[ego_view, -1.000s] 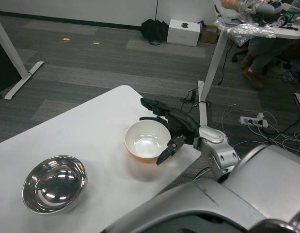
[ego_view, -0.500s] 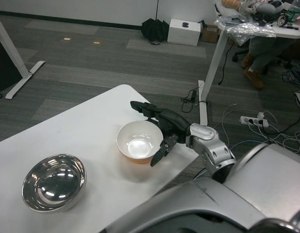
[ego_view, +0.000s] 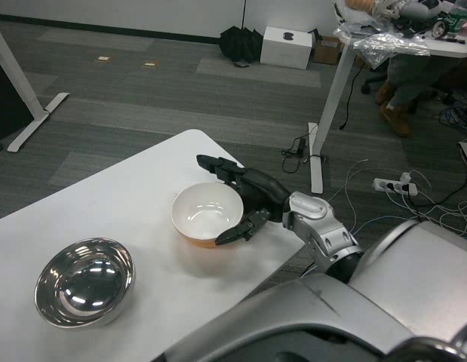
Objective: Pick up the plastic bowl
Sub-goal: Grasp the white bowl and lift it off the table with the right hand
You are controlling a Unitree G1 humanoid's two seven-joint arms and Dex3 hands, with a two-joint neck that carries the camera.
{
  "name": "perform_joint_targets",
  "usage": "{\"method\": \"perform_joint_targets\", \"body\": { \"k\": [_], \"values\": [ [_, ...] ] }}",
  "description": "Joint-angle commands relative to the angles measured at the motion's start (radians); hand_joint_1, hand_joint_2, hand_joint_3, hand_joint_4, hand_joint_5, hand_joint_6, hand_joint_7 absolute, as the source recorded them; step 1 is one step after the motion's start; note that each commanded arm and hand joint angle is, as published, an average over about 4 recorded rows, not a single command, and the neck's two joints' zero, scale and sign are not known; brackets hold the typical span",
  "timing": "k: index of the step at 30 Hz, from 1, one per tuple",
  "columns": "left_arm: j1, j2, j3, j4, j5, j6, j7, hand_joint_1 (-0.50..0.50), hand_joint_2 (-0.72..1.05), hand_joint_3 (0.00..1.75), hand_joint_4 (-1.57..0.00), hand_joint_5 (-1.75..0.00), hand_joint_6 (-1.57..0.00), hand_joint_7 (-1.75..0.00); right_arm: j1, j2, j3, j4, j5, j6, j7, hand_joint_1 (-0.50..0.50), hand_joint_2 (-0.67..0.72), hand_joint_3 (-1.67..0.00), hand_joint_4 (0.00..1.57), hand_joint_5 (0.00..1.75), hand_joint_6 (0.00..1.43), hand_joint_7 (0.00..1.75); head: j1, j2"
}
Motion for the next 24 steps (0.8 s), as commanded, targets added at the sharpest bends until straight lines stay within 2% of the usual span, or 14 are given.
{"method": "perform_joint_targets", "body": {
  "k": [1, 5, 8, 9, 12, 16, 20, 24],
  "values": [
    [0.013, 0.015, 0.001, -0.007, -0.006, -0.013, 0.001, -0.5, 0.69, 0.0, 0.0, 0.0, 0.0, 0.0, -0.018, -0.004, 0.013, 0.034, -0.002, -0.076, -0.027, -0.33, -0.57, -1.09, 0.01, 1.6, 0.0, 0.12, 0.009, 0.003],
    [0.017, 0.015, 0.001, -0.007, -0.007, -0.015, 0.001, -0.5, 0.69, 0.0, 0.0, 0.0, 0.0, 0.0, -0.029, -0.005, 0.023, 0.055, -0.001, -0.131, -0.045, -0.31, -0.6, -1.23, 0.07, 1.65, 0.0, 0.56, 0.013, 0.005],
    [0.019, 0.015, 0.001, -0.007, -0.008, -0.015, 0.001, -0.5, 0.69, 0.0, 0.0, 0.0, 0.0, 0.0, -0.032, -0.008, 0.03, 0.065, -0.001, -0.156, -0.056, -0.29, -0.6, -1.27, 0.12, 1.65, 0.0, 0.98, 0.025, 0.009],
    [0.02, 0.015, 0.001, -0.008, -0.008, -0.015, 0.001, -0.5, 0.69, 0.0, 0.0, 0.0, 0.0, 0.0, -0.033, -0.009, 0.032, 0.069, -0.001, -0.165, -0.059, -0.29, -0.6, -1.27, 0.16, 1.65, 0.0, 1.15, 0.027, 0.01],
    [0.021, 0.015, 0.001, -0.008, -0.008, -0.015, 0.001, -0.5, 0.69, 0.0, 0.0, 0.0, 0.0, 0.0, -0.041, -0.01, 0.039, 0.075, -0.002, -0.187, -0.068, -0.29, -0.6, -1.31, 0.28, 1.65, 0.0, 1.45, 0.035, 0.013],
    [0.024, 0.015, 0.001, -0.009, -0.008, -0.016, 0.001, -0.5, 0.69, 0.0, 0.0, 0.0, 0.0, 0.0, -0.05, -0.01, 0.047, 0.081, -0.004, -0.209, -0.078, -0.28, -0.6, -1.35, 0.38, 1.65, 0.0, 1.54, 0.038, 0.014],
    [0.024, 0.015, 0.001, -0.01, -0.009, -0.016, 0.001, -0.5, 0.69, 0.0, 0.0, 0.0, 0.0, 0.0, -0.062, -0.011, 0.056, 0.083, -0.011, -0.219, -0.08, -0.25, -0.6, -1.35, 0.45, 1.55, 0.04, 1.64, 0.058, 0.018],
    [0.029, 0.015, 0.001, -0.012, -0.01, -0.017, 0.001, -0.5, 0.69, 0.0, 0.0, 0.0, 0.0, 0.0, -0.066, -0.012, 0.059, 0.083, -0.023, -0.223, -0.084, -0.25, -0.6, -1.35, 0.5, 1.55, 0.06, 1.68, 0.074, 0.022]
  ]
}}
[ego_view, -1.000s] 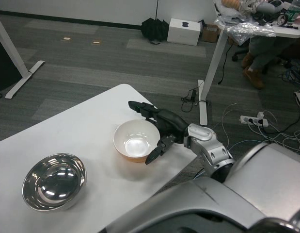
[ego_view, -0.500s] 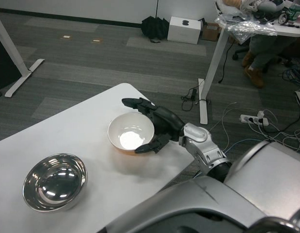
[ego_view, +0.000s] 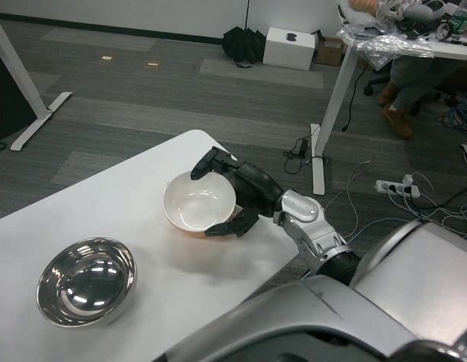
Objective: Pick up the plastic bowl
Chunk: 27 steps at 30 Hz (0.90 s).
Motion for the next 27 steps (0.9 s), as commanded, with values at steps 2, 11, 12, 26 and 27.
{"method": "perform_joint_targets", "body": {
  "k": [2, 11, 12, 26, 27],
  "values": [
    [0.023, 0.015, 0.001, -0.014, -0.006, -0.012, 0.001, -0.5, 0.69, 0.02, 0.0, 0.0, 0.0, 0.0, -0.015, -0.011, 0.006, 0.004, -0.009, -0.023, -0.009, -0.25, -0.6, -1.35, 0.52, 1.55, 0.06, 1.68, 0.023, 0.009],
    [0.034, 0.008, 0.0, -0.024, -0.006, -0.012, 0.001, -0.5, 0.69, 0.0, 0.0, 0.0, 0.0, 0.0, -0.065, -0.029, 0.045, 0.0, 0.002, -0.029, -0.02, -0.25, -0.6, -1.35, 0.55, 1.55, 0.06, 1.68, 0.167, 0.099],
    [0.035, 0.006, -0.002, -0.024, -0.006, -0.012, 0.002, -0.5, 0.69, 0.0, 0.0, 0.0, 0.0, 0.0, -0.08, -0.033, 0.05, 0.002, 0.002, -0.029, -0.022, -0.25, -0.6, -1.35, 0.56, 1.55, 0.06, 1.68, 0.183, 0.114],
    [0.045, -0.038, -0.051, -0.024, -0.006, -0.011, 0.001, -0.5, 0.74, 0.0, 0.0, 0.0, 0.0, 0.0, -0.328, -0.107, 0.195, 0.146, 0.049, -0.075, -0.069, -0.25, -0.6, -1.35, 0.67, 1.45, 0.09, 1.68, 0.439, 0.277],
    [0.045, -0.043, -0.053, -0.024, -0.006, -0.011, 0.0, -0.5, 0.74, 0.0, 0.0, 0.0, 0.0, 0.0, -0.346, -0.11, 0.208, 0.16, 0.052, -0.083, -0.074, -0.25, -0.6, -1.35, 0.68, 1.45, 0.09, 1.68, 0.457, 0.287]
  ]
}}
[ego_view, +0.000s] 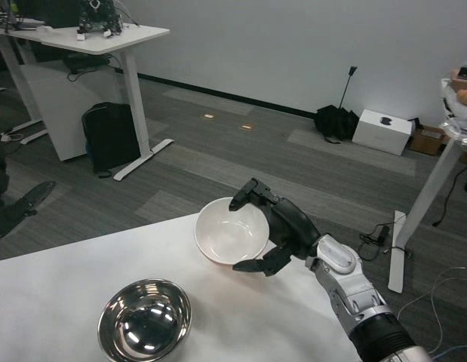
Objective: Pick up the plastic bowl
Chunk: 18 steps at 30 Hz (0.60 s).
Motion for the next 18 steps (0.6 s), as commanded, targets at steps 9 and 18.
{"method": "perform_joint_targets", "body": {
  "k": [9, 18],
  "values": [
    [0.027, -0.042, -0.023, -0.02, 0.01, 0.006, -0.014, -0.5, 0.78, 0.0, 0.0, 0.0, 0.0, 0.0, -0.176, -0.055, 0.129, 0.135, 0.05, -0.083, -0.067, -0.25, -0.6, -1.35, 0.75, 1.45, 0.12, 1.68, 0.212, 0.129],
    [0.04, -0.054, -0.033, -0.021, 0.013, 0.01, -0.019, -0.5, 0.78, 0.0, 0.0, 0.0, 0.0, 0.0, -0.237, -0.072, 0.189, 0.175, 0.071, -0.09, -0.111, -0.25, -0.6, -1.35, 0.8, 1.45, 0.11, 1.68, 0.259, 0.162]
  ]
}}
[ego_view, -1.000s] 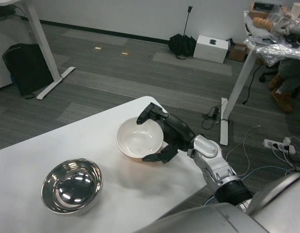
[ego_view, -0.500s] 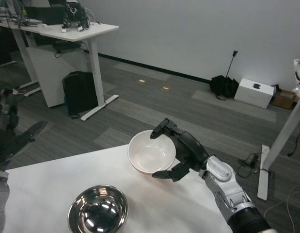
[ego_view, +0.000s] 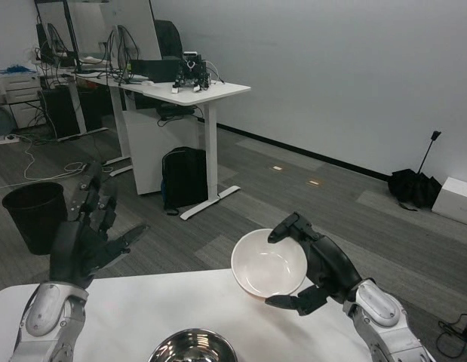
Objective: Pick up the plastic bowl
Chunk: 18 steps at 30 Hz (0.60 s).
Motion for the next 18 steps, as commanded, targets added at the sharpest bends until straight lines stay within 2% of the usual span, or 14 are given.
{"method": "perform_joint_targets", "body": {
  "k": [1, 5, 8, 12, 18],
  "values": [
    [0.015, -0.004, -0.004, -0.002, 0.009, 0.005, -0.006, -0.5, 0.78, 0.0, 0.0, 0.0, 0.0, 0.0, -0.034, -0.016, 0.02, 0.018, 0.028, -0.027, -0.02, -0.25, -0.6, -1.35, 0.8, 1.45, 0.11, 1.68, 0.013, 0.016],
    [0.025, -0.009, -0.006, -0.001, 0.009, 0.005, -0.007, -0.5, 0.78, 0.0, 0.0, 0.0, 0.0, 0.0, -0.052, -0.022, 0.039, 0.033, 0.037, -0.05, -0.041, -0.25, -0.6, -1.35, 0.81, 1.41, 0.11, 1.68, 0.018, 0.015],
    [0.037, -0.011, -0.005, -0.003, 0.009, 0.005, -0.007, -0.5, 0.78, 0.07, 0.0, 0.0, 0.0, 0.0, -0.06, -0.026, 0.05, 0.042, 0.048, -0.071, -0.057, -0.25, -0.6, -1.35, 0.83, 1.36, 0.11, 1.68, 0.018, 0.007],
    [0.047, -0.01, -0.004, -0.004, 0.01, 0.005, -0.007, -0.5, 0.78, 0.0, 0.0, 0.0, 0.0, 0.0, -0.064, -0.031, 0.068, 0.055, 0.064, -0.094, -0.075, -0.25, -0.6, -1.35, 0.88, 1.36, 0.12, 1.68, 0.01, -0.009],
    [0.052, -0.01, 0.0, -0.011, 0.01, 0.005, -0.009, -0.5, 0.78, 0.0, 0.0, 0.0, 0.0, 0.0, -0.072, -0.031, 0.096, 0.058, 0.084, -0.115, -0.09, -0.25, -0.6, -1.35, 0.91, 1.36, 0.14, 1.68, 0.001, 0.0]
  ]
}}
